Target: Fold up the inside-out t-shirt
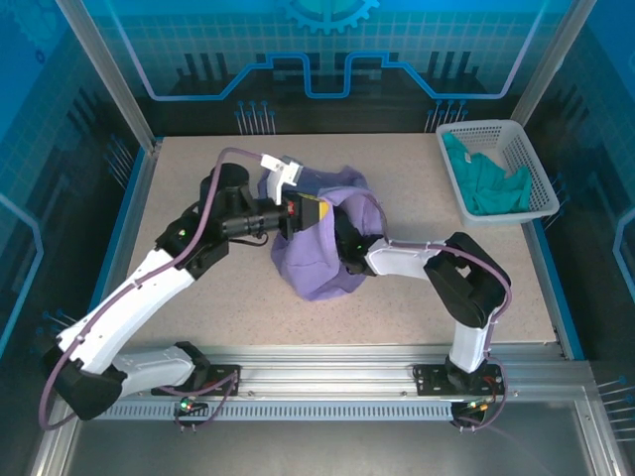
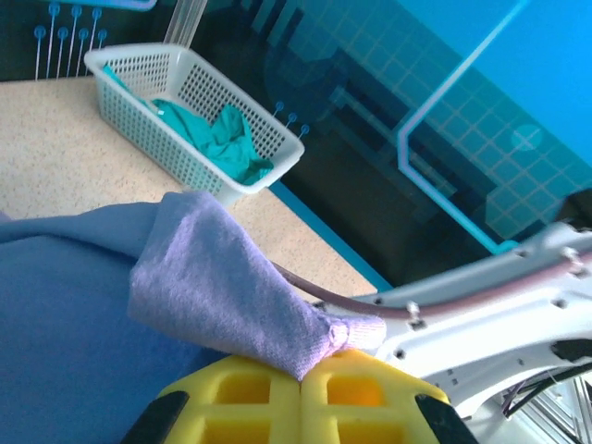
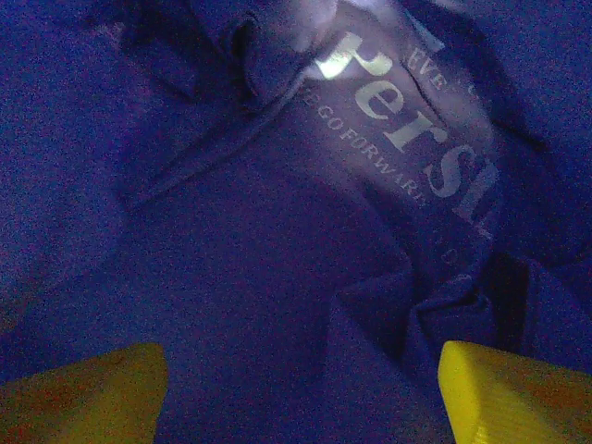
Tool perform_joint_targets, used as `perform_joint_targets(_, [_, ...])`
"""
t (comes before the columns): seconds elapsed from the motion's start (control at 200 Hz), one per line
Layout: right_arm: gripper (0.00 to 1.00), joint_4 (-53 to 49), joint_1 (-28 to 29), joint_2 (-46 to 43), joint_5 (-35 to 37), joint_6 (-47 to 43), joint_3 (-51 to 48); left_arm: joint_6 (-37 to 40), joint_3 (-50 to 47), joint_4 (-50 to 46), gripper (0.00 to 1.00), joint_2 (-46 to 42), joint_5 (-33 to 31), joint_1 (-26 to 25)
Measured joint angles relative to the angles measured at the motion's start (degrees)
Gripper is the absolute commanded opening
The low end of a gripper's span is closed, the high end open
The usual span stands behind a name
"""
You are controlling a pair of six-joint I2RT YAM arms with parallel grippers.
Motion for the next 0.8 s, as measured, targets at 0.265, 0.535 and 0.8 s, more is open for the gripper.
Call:
perform_joint_targets(0.265, [0.78,-6.1,0.3,0.7,-1.0,-0.7,3.6,0.6,0.0,1.7,0.00,-1.7,0.2,0.0])
perform_joint_targets(0.535, [0.78,-12.4,0.9,5.8,0.9,-0.9,10.5,-0.5,1.2,2.8,0.00,0.1,0.9,0.0])
perform_joint_targets(0.8, [0.80,-17.9,-0.4,9.5,0.4,-1.1,16.8,-0.7,3.7,3.2,0.00,0.1,2.0,0.0])
